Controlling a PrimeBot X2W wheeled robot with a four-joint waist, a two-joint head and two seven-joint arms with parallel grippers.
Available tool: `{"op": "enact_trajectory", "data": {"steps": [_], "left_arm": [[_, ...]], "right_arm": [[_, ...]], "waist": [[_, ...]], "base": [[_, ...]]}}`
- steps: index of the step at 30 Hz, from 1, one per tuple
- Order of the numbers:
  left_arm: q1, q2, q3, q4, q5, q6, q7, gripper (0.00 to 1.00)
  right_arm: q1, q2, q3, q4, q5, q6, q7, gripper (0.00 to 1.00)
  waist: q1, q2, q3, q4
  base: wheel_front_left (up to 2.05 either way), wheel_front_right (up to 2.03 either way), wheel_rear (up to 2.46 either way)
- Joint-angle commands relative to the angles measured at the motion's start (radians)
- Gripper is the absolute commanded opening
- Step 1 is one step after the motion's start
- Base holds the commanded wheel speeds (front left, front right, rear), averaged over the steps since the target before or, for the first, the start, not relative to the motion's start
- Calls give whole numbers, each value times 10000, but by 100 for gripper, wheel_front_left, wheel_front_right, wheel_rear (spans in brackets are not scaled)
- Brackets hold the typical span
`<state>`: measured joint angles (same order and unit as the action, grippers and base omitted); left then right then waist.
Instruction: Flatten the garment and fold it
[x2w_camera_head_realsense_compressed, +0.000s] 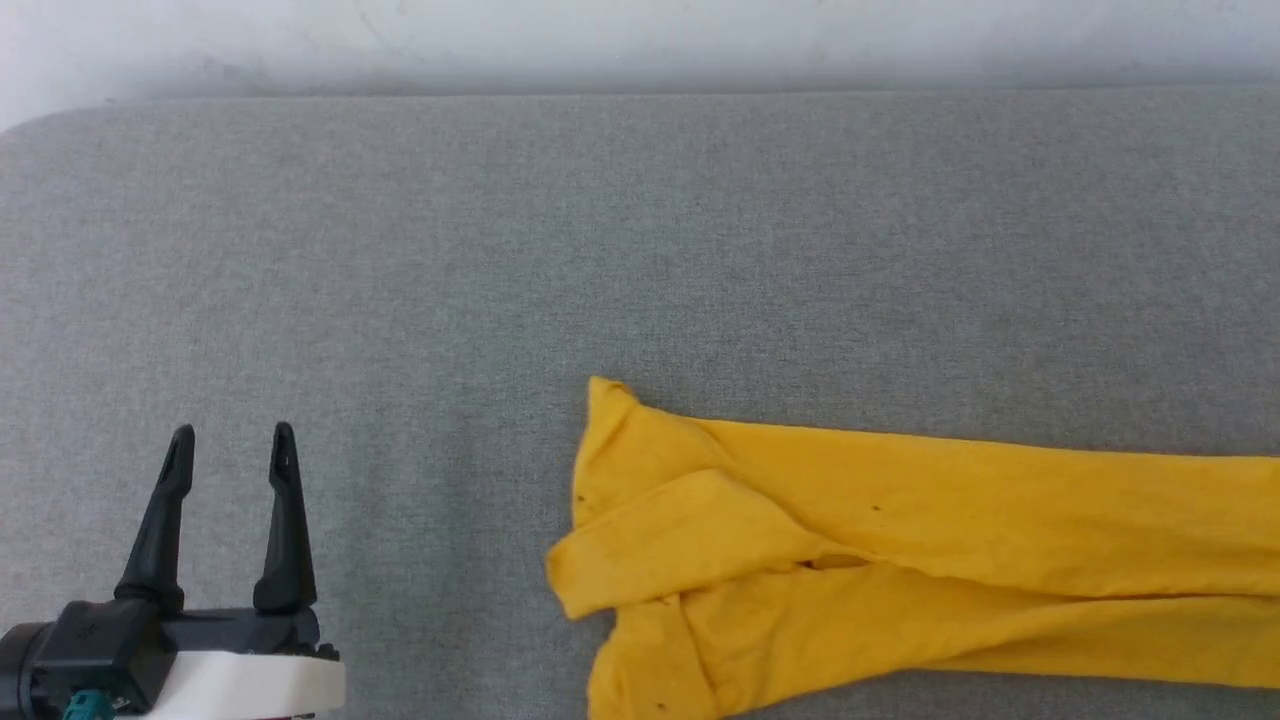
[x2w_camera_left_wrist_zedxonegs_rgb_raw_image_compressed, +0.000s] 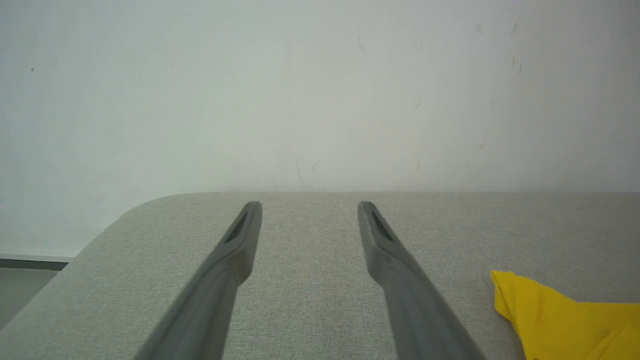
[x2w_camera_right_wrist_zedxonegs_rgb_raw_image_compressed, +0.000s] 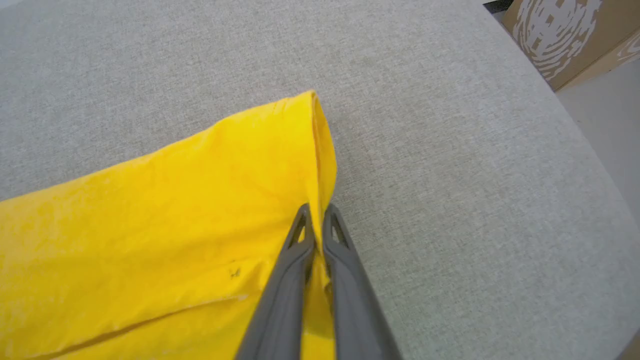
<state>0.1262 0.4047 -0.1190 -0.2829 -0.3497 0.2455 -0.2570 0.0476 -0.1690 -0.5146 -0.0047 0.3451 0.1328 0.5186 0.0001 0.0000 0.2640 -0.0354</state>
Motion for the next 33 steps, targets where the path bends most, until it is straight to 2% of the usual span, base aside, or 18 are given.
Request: {"op": "enact_trajectory", "data": {"steps": [1, 6, 14, 20, 27, 33], "left_arm": [[141, 42, 21, 67, 95, -92, -39, 100], [246, 63, -59, 174, 47, -125, 25, 100], [290, -22, -255, 360, -47, -215, 25, 100], [184, -55, -405, 537, -134, -332, 33, 100], [196, -228, -493, 743, -255, -313, 22, 100], [162, -332, -455, 824, -311, -302, 0, 100]], "right_arm": [[-99, -147, -218, 57, -63, -21, 44, 0], [190, -93, 323, -492, 307, -21, 582, 0], [922, 163, 2403, -2182, 1354, -21, 1905, 0], [581, 350, 4073, -2924, 1570, -21, 2423, 0], [-347, 610, 5794, -2905, 1667, -21, 2489, 0], [-1188, 908, 7033, -2230, 1494, -21, 2274, 0]], "waist": [[-1, 0, -35, -11], [-1, 0, -164, -46], [-1, 0, -405, 22], [-1, 0, -571, 283], [-1, 0, -738, 666], [-1, 0, -675, 884]], "base": [[0, 0, 0], [0, 0, 0], [0, 0, 0], [0, 0, 0], [0, 0, 0], [0, 0, 0]]}}
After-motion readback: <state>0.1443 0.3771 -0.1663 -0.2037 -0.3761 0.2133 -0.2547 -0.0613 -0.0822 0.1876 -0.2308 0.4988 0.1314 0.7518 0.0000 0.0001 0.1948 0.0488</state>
